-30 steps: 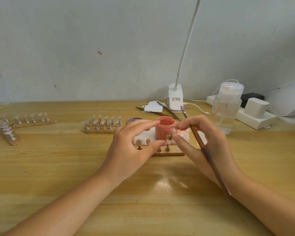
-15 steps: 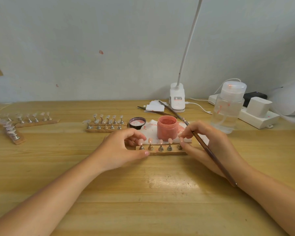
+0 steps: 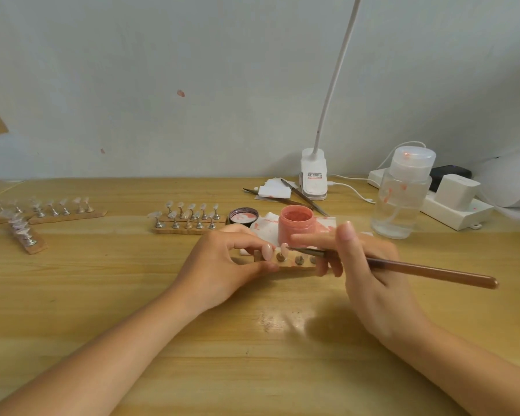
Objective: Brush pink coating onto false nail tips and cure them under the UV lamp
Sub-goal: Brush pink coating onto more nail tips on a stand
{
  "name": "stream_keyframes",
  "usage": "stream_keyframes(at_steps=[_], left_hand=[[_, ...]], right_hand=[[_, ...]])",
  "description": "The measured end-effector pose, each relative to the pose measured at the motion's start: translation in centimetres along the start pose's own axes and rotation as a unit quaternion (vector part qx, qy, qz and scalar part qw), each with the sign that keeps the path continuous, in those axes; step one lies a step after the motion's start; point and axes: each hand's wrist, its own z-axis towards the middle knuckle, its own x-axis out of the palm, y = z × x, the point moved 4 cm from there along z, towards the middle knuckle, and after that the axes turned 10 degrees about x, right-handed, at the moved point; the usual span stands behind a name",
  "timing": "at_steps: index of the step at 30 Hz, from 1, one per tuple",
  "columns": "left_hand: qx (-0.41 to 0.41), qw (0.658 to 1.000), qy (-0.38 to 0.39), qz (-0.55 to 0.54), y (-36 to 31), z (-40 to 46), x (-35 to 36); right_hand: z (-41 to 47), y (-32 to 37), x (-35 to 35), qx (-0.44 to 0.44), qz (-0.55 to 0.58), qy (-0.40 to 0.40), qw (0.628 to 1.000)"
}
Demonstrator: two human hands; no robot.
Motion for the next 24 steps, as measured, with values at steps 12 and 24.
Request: stream_keyframes(at_steps=[12, 24], left_hand=[[0.036, 0.999, -0.001, 0.017, -0.20, 0.08, 0.22], [0.039, 0.999, 0.004, 0.013, -0.05, 0.21, 0.38]], right_hand=[[0.11, -0.54, 1.15, 0.019, -0.025, -0.030, 0.999], [-0.18, -0.50, 1.17, -0.015, -0.053, -0.014, 0.998]])
